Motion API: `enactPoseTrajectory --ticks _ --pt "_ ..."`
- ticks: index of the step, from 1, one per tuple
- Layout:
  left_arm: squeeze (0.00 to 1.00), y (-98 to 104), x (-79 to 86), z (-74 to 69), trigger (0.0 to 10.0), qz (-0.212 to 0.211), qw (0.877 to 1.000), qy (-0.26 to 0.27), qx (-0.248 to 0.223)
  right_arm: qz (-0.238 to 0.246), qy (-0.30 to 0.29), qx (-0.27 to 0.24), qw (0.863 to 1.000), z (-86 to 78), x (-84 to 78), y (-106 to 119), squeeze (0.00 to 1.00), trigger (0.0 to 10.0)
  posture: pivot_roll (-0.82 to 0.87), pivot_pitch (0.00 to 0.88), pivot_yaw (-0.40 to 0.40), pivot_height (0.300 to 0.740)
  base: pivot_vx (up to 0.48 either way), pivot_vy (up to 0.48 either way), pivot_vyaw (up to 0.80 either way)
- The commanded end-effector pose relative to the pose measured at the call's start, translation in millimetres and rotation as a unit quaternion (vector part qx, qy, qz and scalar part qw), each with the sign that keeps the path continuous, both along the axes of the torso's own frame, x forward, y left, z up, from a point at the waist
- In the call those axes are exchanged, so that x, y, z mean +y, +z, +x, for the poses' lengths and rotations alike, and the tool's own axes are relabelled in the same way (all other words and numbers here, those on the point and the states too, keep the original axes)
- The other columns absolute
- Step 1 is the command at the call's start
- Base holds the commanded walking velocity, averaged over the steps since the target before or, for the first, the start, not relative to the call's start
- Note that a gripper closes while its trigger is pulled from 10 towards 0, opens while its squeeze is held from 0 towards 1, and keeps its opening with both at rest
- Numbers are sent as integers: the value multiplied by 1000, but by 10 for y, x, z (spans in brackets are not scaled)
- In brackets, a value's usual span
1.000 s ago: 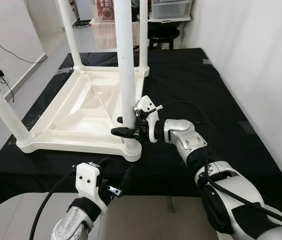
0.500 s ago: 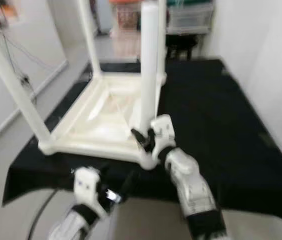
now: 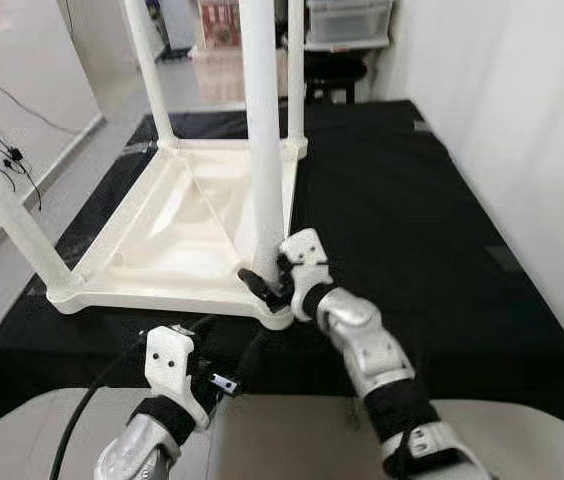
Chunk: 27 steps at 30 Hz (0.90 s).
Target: Building children table
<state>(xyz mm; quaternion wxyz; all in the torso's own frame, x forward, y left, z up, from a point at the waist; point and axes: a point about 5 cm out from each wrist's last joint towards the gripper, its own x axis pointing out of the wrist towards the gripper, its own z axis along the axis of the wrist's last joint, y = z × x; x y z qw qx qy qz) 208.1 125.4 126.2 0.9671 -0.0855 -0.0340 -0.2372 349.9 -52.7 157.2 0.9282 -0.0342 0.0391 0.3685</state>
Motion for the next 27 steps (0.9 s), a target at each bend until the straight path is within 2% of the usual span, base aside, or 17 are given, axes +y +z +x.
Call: enactPoseTrajectory --ticks 1,2,3,4,5,6,7,12,13,14,20,27 --pt "0 -48 22 1 10000 0 1000 5 12 18 41 -3 999 12 77 88 914 10000 7 55 36 740 0 0 0" --pt "0 -48 22 1 10000 0 1000 5 12 18 41 -3 999 12 77 88 914 10000 7 55 36 740 0 0 0" --pt "0 -49 20 8 10000 0 1000 4 12 13 117 -4 993 17 89 118 0 10000 8 52 34 740 0 0 0" --pt "0 -49 15 18 10000 0 1000 4 11 -1 165 -2 986 49 71 130 0 10000 15 46 27 740 0 0 0" --pt "0 -48 12 24 10000 0 1000 4 11 -10 195 0 981 70 52 140 0 10000 15 46 27 740 0 0 0" --pt "0 -48 12 24 10000 0 1000 4 11 -10 195 0 981 70 52 140 0 10000 15 46 27 740 0 0 0" --pt "0 -47 -3 37 10000 -1 1000 6 9 -24 236 9 971 109 20 146 0 10000 19 40 17 740 0 0 0" --pt "0 -40 -24 43 10000 -2 1000 7 7 -31 250 25 967 164 5 164 0 10000 22 39 10 740 0 0 0" --pt "0 -38 -32 43 10000 -2 1000 8 7 -27 252 30 967 173 -1 175 0 4667 24 41 6 740 0 0 0" --pt "0 -37 -42 43 10000 -3 1000 8 6 -17 255 33 966 181 -6 197 0 0 27 40 2 740 0 0 0" --pt "0 -34 -61 44 10000 -5 1000 7 5 2 259 28 965 198 -49 261 0 0 14 44 4 740 0 0 0" --pt "0 -32 -70 45 10000 -8 1000 5 5 13 235 8 972 222 -218 238 0 0 6 50 6 740 0 0 0"
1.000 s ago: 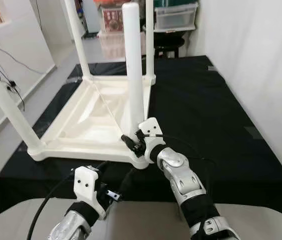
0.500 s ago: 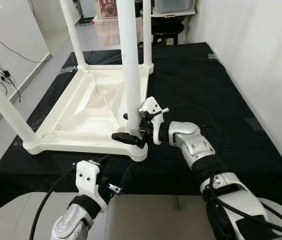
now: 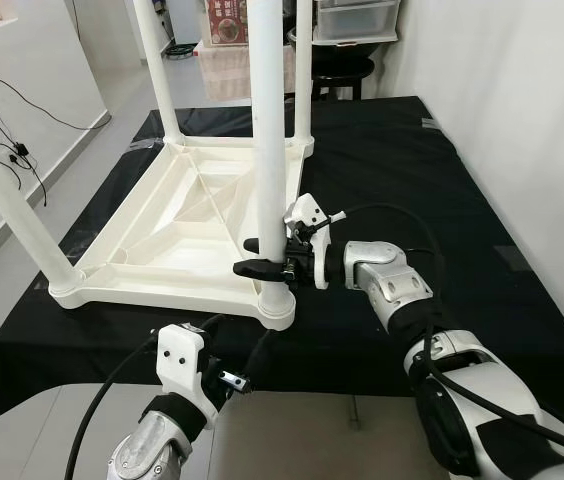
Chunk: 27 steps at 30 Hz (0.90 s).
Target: Building children table
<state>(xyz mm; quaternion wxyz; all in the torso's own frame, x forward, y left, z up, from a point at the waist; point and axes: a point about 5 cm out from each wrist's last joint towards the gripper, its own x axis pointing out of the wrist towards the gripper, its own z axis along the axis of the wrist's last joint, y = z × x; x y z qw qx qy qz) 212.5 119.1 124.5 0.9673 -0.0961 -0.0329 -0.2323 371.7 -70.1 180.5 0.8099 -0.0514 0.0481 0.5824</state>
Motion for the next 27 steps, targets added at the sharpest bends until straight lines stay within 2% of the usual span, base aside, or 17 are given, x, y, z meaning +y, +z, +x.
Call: enactPoseTrajectory --ticks 1,4,5,6,7,8,9,11,12,17,18,19,20,21,22,26,27 --pt "0 -14 -7 0 10000 2 1000 1 1 28 -8 1 1000 4 -44 6 0 0 6 50 6 740 0 0 0" --pt "0 -9 -3 -10 10000 2 1000 1 1 37 -46 -5 998 4 -126 -43 0 0 2 61 1 740 0 0 0" --pt "0 -6 19 -20 10000 3 1000 3 1 23 -218 -4 976 -133 -98 -333 0 0 -13 78 3 740 0 0 0" --pt "0 -6 19 -20 10000 3 1000 3 1 23 -218 -4 976 -133 -98 -333 0 0 -13 78 3 740 0 0 0" --pt "0 -5 37 -19 10000 4 1000 4 1 -2 -265 -8 964 -451 63 -579 0 0 -27 87 17 740 0 0 0" --pt "0 -5 37 -19 10000 4 1000 4 1 -2 -265 -8 964 -451 63 -579 0 0 -27 87 17 740 0 0 0" --pt "0 -8 49 -17 10000 4 1000 4 2 -9 -292 -13 956 -697 177 -673 0 0 -30 87 13 740 0 0 0" --pt "0 -8 49 -17 10000 4 1000 4 2 -9 -292 -13 956 -697 177 -673 0 0 -30 87 13 740 0 0 0" --pt "0 -11 49 -16 10000 7 1000 3 2 0 -319 -28 947 -728 200 -627 0 0 -6 64 5 740 0 0 0" --pt "0 -21 66 -16 10000 10 1000 7 3 1 -310 -25 951 -603 209 -608 0 0 -8 69 16 740 0 0 0" --pt "0 -24 72 -15 10000 10 1000 9 3 1 -307 -25 951 -564 209 -602 0 10000 -6 65 17 740 0 0 0" --pt "0 -24 72 -15 10000 10 1000 9 3 1 -307 -25 951 -564 209 -602 0 10000 -6 65 17 740 0 0 0" --pt "0 -26 72 -12 10000 10 1000 8 3 10 -282 -25 959 -536 228 -581 118 10000 -6 63 18 740 0 0 0" --pt "0 -29 64 -9 10000 10 1000 7 4 22 -248 -22 968 -470 235 -537 1000 10000 -8 58 20 740 0 0 0" --pt "0 -29 64 -9 10000 10 1000 7 4 22 -248 -22 968 -470 235 -537 1000 10000 -8 58 20 740 0 0 0" --pt "0 -39 49 -4 10000 8 1000 5 5 67 -136 12 988 -216 194 -327 1000 10000 -2 50 16 740 0 0 0" --pt "0 -39 49 -4 10000 8 1000 5 5 67 -136 12 988 -216 194 -327 1000 10000 -2 50 16 740 0 0 0"
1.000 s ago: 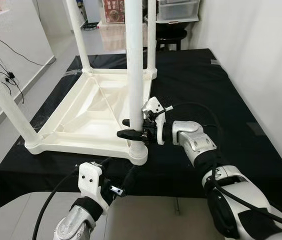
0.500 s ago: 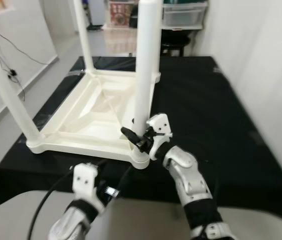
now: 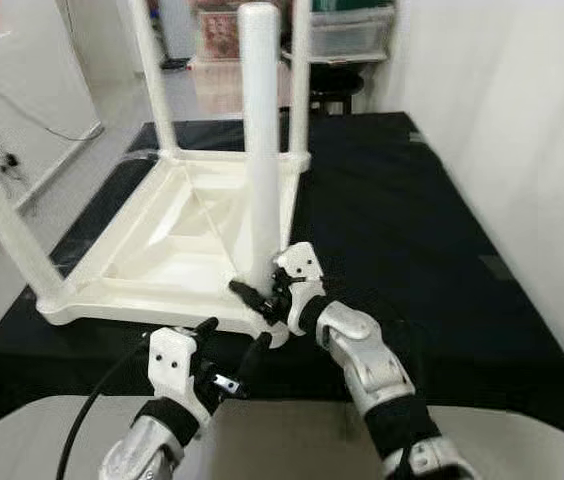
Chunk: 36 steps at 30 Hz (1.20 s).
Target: Building children table
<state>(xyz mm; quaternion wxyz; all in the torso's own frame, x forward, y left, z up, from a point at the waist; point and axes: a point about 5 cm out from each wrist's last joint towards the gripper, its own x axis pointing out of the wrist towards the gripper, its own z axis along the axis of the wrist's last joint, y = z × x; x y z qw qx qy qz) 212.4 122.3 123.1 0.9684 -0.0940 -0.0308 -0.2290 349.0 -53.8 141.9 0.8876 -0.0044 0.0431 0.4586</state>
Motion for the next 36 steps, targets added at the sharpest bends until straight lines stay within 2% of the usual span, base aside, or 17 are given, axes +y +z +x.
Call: enactPoseTrajectory --ticks 1,2,3,8,14,15,22,27,28,29,30,31,32,33,34,35,36 --pt "0 -26 15 -1 10000 6 1000 1 3 25 52 -15 998 83 -7 162 961 10000 -2 50 16 740 0 0 0" --pt "0 -26 15 -1 10000 6 1000 1 3 25 52 -15 998 83 -7 162 961 10000 -2 50 16 740 0 0 0" --pt "0 -28 12 3 10000 5 1000 1 3 14 83 -24 996 109 -45 272 0 10000 1 45 12 740 0 0 0" --pt "0 -30 9 18 10000 5 1000 3 2 -42 186 -54 980 102 -108 473 0 10000 5 37 14 740 0 0 0" --pt "0 -32 8 18 10000 6 1000 3 2 -43 180 -22 982 167 -97 456 0 10000 9 36 18 740 0 0 0" --pt "0 -32 7 19 10000 6 1000 2 3 -38 173 -15 984 184 -101 442 0 0 9 36 18 740 0 0 0" --pt "0 -26 4 18 10000 6 1000 3 1 -23 167 -8 986 237 -152 424 0 0 13 42 15 740 0 0 0" --pt "0 -18 10 1 10000 8 1000 4 1 -28 85 -8 996 249 -314 294 0 0 20 55 3 740 0 0 0" --pt "0 -19 17 -15 10000 11 1000 6 1 -28 -76 12 997 269 -376 104 0 0 21 57 -6 740 0 0 0" --pt "0 -21 22 -28 10000 13 1000 6 1 -34 -193 29 980 255 -449 -30 0 0 22 55 -10 740 0 0 0" --pt "0 -21 22 -28 10000 13 1000 6 1 -34 -193 29 980 255 -449 -30 0 0 22 55 -10 740 0 0 0" --pt "0 3 35 -27 10000 14 1000 10 1 -33 -276 66 958 -217 -296 -348 0 0 38 78 1 740 0 0 0" --pt "0 3 35 -27 10000 14 1000 10 1 -33 -276 66 958 -217 -296 -348 0 0 38 78 1 740 0 0 0" --pt "0 -1 41 -21 10000 18 1000 13 1 -43 -220 49 973 -363 -91 -350 0 0 7 71 19 740 0 0 0" --pt "0 -1 41 -21 10000 18 1000 13 1 -43 -220 49 973 -363 -91 -350 0 0 7 71 19 740 0 0 0" --pt "0 -5 46 -16 10000 21 1000 14 1 -50 -177 35 982 -449 52 -342 0 0 7 71 19 740 0 0 0" --pt "0 -8 50 -4 10000 21 1000 15 2 -57 -170 2 984 -329 118 -273 0 0 20 61 4 740 0 0 0"
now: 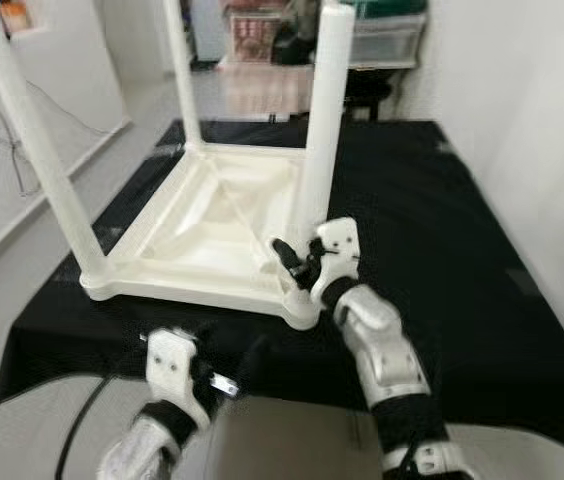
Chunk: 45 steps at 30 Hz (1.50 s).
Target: Building children table
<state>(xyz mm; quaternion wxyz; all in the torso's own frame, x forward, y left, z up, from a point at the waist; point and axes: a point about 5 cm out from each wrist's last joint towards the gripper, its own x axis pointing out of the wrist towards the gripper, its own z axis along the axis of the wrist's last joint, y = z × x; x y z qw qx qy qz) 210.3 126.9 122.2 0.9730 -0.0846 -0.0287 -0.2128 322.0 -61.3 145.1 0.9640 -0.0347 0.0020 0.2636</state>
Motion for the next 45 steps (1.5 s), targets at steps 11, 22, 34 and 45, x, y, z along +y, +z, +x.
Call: enactPoseTrajectory --ticks 11,22,34,45 --pt "0 16 70 106 10000 41 998 39 -1 -51 -93 22 994 507 176 33 439 10000 25 35 18 740 0 0 0" --pt "0 115 174 176 10000 68 992 99 -29 10 -48 14 999 615 353 303 996 10000 45 30 12 740 0 0 0" --pt "0 157 511 157 10000 105 976 190 -29 -10 54 55 997 225 -39 -180 0 10000 10 37 33 740 0 0 0" --pt "0 73 682 65 10000 129 956 263 -8 -26 -27 40 998 120 -495 -224 0 10000 0 27 46 740 0 0 0"
